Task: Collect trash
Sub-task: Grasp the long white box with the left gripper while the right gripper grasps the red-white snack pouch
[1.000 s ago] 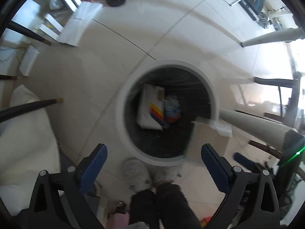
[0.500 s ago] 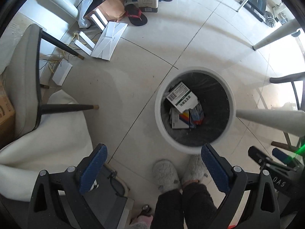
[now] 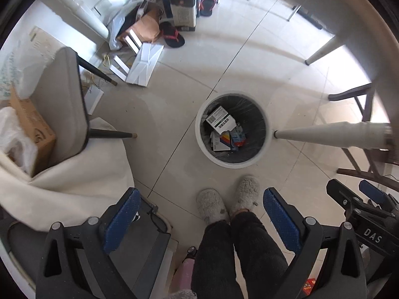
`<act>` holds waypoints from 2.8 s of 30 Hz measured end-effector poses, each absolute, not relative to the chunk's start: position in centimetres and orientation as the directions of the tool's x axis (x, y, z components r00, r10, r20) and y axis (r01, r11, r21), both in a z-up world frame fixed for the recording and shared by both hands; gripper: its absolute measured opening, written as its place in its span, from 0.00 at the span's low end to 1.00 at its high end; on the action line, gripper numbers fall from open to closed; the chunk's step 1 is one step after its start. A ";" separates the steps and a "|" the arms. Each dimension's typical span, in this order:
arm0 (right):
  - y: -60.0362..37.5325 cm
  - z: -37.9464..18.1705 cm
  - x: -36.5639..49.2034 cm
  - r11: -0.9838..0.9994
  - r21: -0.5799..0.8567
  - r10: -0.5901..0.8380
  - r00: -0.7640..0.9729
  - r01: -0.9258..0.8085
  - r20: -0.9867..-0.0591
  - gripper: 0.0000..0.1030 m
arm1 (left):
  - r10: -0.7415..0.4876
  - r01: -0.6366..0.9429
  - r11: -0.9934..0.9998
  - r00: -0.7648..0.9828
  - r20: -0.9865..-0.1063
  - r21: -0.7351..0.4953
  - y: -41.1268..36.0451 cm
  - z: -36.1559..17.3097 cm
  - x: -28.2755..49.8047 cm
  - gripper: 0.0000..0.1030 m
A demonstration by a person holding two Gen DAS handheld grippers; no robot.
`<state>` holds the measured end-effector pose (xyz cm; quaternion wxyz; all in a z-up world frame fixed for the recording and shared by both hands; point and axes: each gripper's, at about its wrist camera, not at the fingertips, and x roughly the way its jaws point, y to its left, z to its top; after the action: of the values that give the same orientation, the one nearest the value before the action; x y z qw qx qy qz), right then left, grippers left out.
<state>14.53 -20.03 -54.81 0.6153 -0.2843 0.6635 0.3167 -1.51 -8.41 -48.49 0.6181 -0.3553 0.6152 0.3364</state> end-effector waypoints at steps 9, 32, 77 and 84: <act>-22.1 -42.5 13.8 0.639 0.099 0.074 -0.068 -0.763 -0.995 1.00 | 0.010 -0.851 0.523 0.047 -0.999 -0.035 -9.9 -39.4 -3.0 0.98; -16.4 -23.6 26.5 0.646 0.125 0.202 0.010 -0.753 -0.979 1.00 | 0.241 -0.862 0.506 0.146 -0.959 -0.003 -1.6 -22.8 8.3 1.00; 5.4 -38.4 56.3 0.462 0.165 -0.021 -0.197 -0.872 -0.980 0.86 | -0.027 -0.841 0.539 -0.077 -0.997 0.050 10.9 -36.7 33.5 0.48; 7.1 -41.0 54.2 0.389 0.105 -0.046 -0.133 -0.915 -0.990 0.87 | -0.020 -0.845 0.531 -0.084 -0.996 0.061 9.8 -37.3 33.9 0.48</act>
<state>54.16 7.10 -41.04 0.5390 -0.3779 0.6357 0.4033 33.94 9.82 -37.31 0.5887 -0.3339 0.6473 0.3505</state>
